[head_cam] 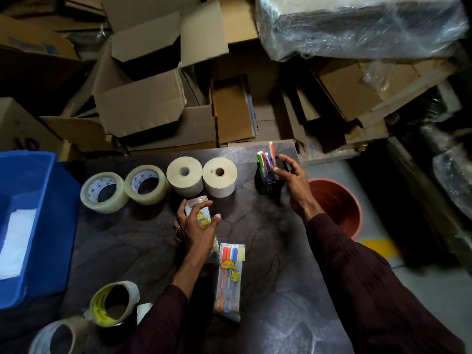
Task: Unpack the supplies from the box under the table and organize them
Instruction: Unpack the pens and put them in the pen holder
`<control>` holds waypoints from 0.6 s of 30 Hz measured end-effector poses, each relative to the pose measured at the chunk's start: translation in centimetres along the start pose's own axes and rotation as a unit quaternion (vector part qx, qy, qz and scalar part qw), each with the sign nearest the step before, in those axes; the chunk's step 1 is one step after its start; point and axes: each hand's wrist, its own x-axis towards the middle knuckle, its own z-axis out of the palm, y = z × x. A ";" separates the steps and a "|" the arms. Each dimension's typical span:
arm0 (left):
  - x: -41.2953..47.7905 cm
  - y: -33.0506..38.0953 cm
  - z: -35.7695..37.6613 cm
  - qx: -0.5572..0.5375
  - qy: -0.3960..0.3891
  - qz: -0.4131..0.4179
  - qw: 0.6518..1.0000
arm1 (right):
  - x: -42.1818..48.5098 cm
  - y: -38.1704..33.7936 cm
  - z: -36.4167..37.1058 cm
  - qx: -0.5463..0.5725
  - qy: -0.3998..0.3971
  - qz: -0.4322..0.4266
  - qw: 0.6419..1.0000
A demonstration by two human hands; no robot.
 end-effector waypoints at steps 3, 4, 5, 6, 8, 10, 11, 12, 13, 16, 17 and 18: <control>-0.2 0.0 -0.2 -0.001 0.001 0.004 1.000 | -0.1 0.0 -0.2 0.016 0.019 0.001 1.000; -0.3 0.1 -0.3 0.001 0.003 0.006 1.000 | -0.2 0.1 -0.4 0.019 0.021 0.001 1.000; -0.4 0.2 -0.4 0.002 0.005 0.010 1.000 | -0.3 0.2 -0.4 0.021 0.020 0.000 1.000; -0.5 0.1 -0.3 -0.002 0.009 0.014 1.000 | -0.4 0.1 -0.5 0.018 0.021 -0.001 1.000; -0.7 -0.2 0.1 -0.024 0.010 0.028 0.999 | -0.6 0.3 -0.6 0.007 0.044 -0.009 0.999; -1.0 -0.3 0.4 -0.105 -0.008 0.011 0.994 | -1.4 0.5 -0.5 -0.013 0.112 -0.033 0.993; -1.5 -0.1 0.5 -0.157 -0.034 -0.009 0.987 | -2.0 0.9 -0.4 -0.025 0.159 -0.052 0.986; -2.1 0.3 0.7 -0.201 -0.064 -0.025 0.977 | -3.1 1.4 -0.2 -0.042 0.208 -0.067 0.975; -2.8 0.6 0.9 -0.233 -0.094 -0.036 0.967 | -4.4 2.2 -0.1 -0.057 0.246 -0.081 0.964; -4.5 0.1 2.0 -0.211 -0.178 -0.075 0.958 | -9.8 5.9 0.5 -0.118 0.222 -0.056 0.966; -4.9 -0.7 2.2 -0.172 -0.184 -0.081 0.964 | -11.9 7.6 0.8 -0.143 0.179 -0.025 0.973; -5.0 -1.7 2.4 -0.137 -0.174 -0.082 0.972 | -14.2 9.1 1.2 -0.173 0.134 0.017 0.976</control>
